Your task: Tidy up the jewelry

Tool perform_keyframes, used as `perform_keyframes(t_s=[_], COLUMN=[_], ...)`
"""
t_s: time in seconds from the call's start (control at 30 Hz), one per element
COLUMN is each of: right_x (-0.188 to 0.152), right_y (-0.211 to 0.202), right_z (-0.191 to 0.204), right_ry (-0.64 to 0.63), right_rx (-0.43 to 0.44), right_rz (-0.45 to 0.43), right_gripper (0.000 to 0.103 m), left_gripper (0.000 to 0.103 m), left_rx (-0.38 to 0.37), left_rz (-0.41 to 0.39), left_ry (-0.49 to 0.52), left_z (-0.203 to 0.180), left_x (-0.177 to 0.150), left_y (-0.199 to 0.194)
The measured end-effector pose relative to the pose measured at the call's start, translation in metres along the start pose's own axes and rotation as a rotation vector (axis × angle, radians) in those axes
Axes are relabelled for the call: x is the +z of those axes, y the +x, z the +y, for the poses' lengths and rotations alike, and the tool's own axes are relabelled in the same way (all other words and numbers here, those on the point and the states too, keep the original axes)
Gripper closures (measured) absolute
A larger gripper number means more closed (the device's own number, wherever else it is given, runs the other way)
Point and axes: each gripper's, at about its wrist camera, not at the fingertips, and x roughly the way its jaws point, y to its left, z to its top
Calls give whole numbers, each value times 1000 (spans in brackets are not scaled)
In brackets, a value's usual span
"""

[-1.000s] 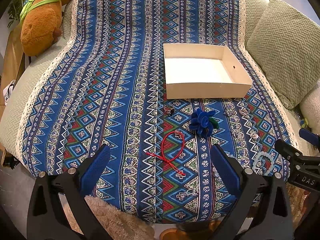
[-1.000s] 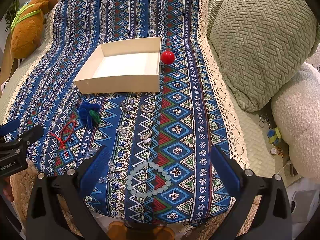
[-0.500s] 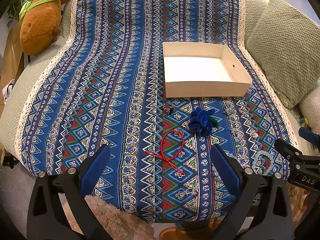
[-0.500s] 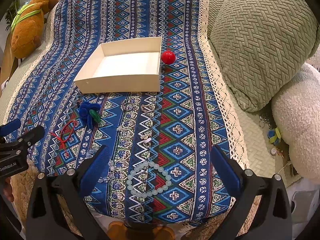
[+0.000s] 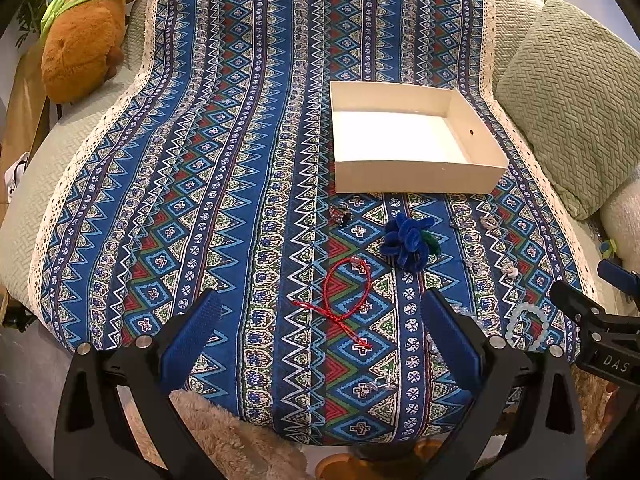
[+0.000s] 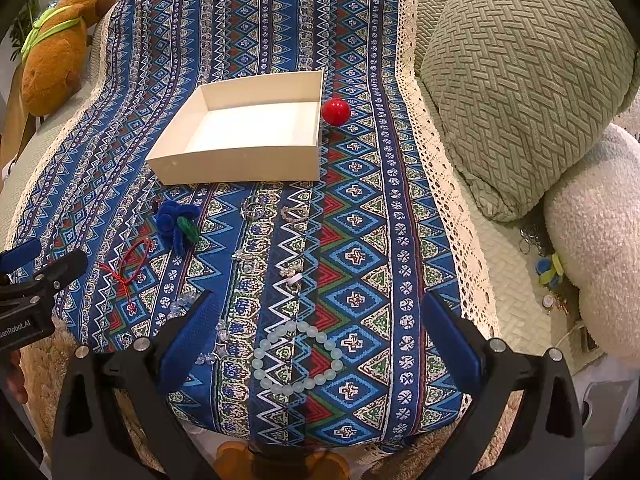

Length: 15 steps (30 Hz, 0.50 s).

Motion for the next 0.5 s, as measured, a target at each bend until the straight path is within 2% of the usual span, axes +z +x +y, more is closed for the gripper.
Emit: perform_keyframes(t_s=[0.5], right_x=[4], right_y=[8], right_z=[-1], right_ry=[9], right_rx=[7], right_rz=[18], right_gripper=[3], left_gripper=[5], left_rx=[-17], left_rz=[27], left_ry=[-6], left_z=[7], left_x=[6], left_y=[16])
